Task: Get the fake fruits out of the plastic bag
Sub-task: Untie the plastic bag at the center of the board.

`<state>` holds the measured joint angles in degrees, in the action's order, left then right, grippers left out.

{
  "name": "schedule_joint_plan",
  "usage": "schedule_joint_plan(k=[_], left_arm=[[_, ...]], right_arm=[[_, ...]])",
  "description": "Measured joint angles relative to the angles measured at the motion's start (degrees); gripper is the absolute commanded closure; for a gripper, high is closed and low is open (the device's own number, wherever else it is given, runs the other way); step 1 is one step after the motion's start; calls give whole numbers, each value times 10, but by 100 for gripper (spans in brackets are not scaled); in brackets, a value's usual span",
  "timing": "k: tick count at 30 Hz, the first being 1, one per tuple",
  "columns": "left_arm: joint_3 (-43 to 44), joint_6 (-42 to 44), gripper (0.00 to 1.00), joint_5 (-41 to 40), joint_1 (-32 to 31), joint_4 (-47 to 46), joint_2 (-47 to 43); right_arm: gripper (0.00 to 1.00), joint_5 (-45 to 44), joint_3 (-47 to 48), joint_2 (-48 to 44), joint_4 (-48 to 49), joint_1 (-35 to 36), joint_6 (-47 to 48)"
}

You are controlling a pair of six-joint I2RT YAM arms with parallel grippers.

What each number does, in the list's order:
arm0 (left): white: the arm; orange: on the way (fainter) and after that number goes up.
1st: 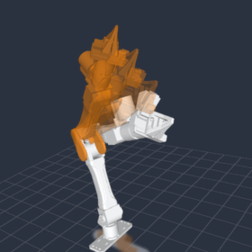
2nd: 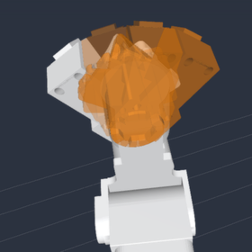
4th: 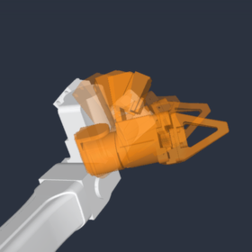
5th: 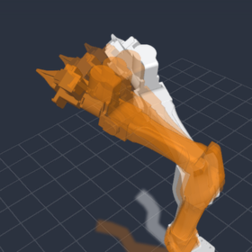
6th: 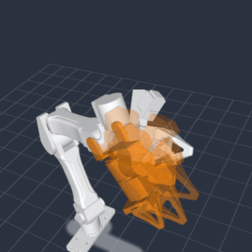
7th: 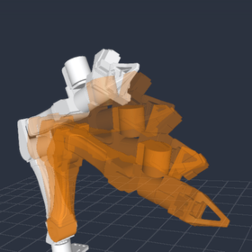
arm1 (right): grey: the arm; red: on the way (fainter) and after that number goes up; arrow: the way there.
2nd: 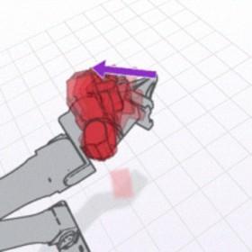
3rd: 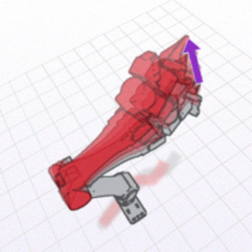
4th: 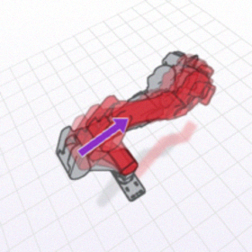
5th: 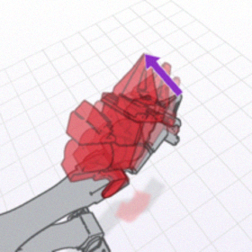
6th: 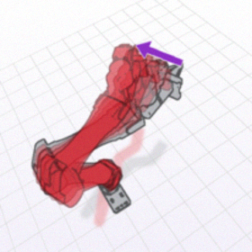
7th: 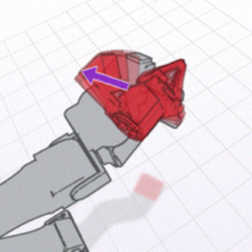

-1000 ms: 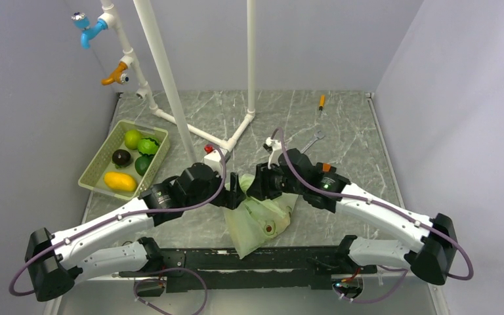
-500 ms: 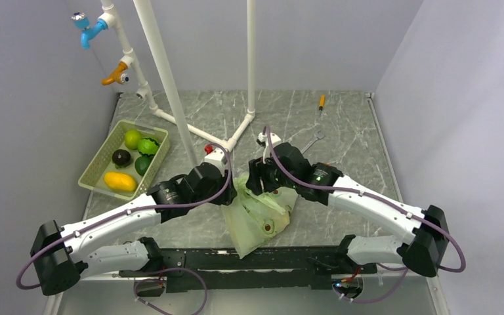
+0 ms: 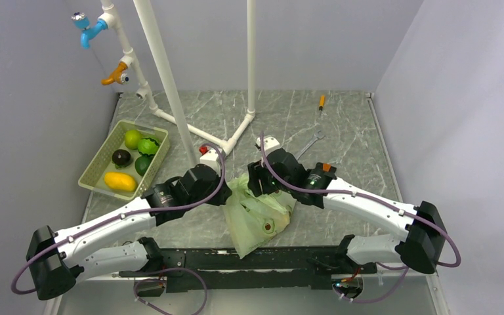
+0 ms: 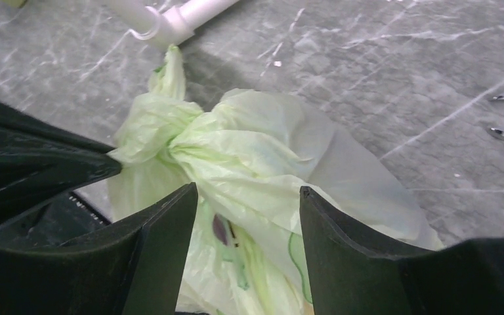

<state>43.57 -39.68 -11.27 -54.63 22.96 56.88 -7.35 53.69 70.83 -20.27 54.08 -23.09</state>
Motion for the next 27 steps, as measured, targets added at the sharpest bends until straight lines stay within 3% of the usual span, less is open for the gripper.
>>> schedule_joint_plan(k=[8, 18, 27], left_arm=[[0, -7, 100, 0, 0, 0, 4], [-7, -28, 100, -5, 0, 3, -9], [-10, -42, 100, -13, 0, 18, -9]], right_arm=[[56, -32, -10, 0, 16, 0, -7], [100, -48, -10, 0, 28, 0, -26], [100, -83, -13, -9, 28, 0, -57]])
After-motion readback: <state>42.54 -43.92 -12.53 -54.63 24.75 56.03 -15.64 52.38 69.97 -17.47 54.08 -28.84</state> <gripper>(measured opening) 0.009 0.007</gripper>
